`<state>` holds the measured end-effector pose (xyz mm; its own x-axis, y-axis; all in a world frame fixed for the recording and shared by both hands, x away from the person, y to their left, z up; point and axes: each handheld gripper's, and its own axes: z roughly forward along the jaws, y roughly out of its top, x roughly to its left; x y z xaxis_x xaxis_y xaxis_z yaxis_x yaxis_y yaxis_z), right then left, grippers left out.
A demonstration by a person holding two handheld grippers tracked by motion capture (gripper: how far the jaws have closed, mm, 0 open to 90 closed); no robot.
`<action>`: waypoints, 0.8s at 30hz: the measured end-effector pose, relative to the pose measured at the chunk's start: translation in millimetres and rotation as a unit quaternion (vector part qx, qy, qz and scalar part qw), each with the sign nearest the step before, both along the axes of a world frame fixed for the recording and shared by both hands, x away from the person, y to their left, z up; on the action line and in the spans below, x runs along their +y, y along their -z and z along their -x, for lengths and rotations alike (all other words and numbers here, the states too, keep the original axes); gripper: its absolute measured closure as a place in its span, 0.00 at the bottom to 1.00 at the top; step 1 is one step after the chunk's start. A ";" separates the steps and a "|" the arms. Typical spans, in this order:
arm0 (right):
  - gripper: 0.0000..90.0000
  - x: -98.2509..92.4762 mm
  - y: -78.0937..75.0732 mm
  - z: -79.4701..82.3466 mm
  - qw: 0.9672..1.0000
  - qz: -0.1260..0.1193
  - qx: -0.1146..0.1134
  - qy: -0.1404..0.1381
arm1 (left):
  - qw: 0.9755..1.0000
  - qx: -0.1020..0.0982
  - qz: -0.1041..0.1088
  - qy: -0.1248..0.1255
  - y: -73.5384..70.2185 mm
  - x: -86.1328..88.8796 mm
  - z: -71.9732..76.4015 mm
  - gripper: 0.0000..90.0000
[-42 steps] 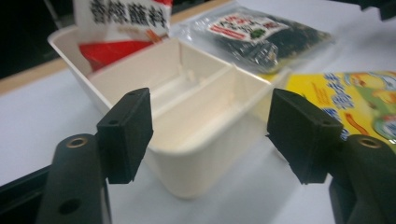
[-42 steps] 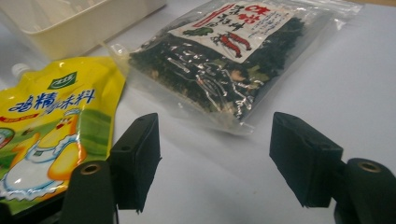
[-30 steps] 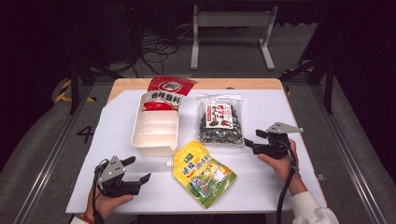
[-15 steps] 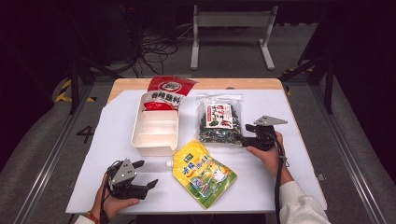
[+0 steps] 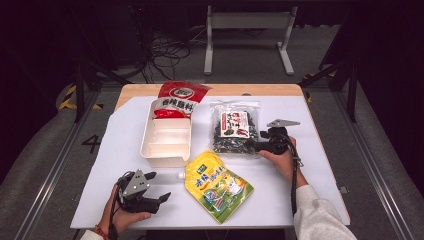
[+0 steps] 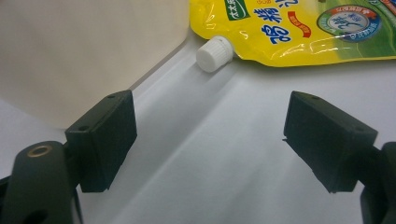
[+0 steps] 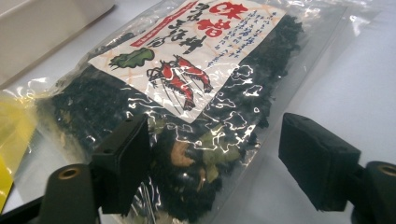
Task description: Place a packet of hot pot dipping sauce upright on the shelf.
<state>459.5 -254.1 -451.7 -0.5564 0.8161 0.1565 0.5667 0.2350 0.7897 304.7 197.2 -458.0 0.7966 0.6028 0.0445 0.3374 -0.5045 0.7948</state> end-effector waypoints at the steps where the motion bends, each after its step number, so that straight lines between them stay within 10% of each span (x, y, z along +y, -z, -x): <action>1: 0.25 0.9 0.0 -2.1 1.000 -0.003 0.007 -0.003 | 1.000 -0.001 0.000 0.001 -0.1 0.2 -0.1 0.20; 7: 0.22 -2.3 4.1 -11.8 0.998 -0.032 0.059 -0.012 | 1.000 0.003 -0.007 0.009 -0.4 -0.9 0.2 0.20; 17: 0.64 -9.5 5.2 -13.9 0.989 -0.085 0.115 -0.048 | 1.000 0.007 -0.010 0.020 -0.9 -7.5 -1.6 0.20; 24: 0.92 -23.1 2.6 1.4 0.990 -0.105 0.078 -0.055 | 1.000 0.004 0.005 0.025 -7.1 -11.5 -4.1 0.20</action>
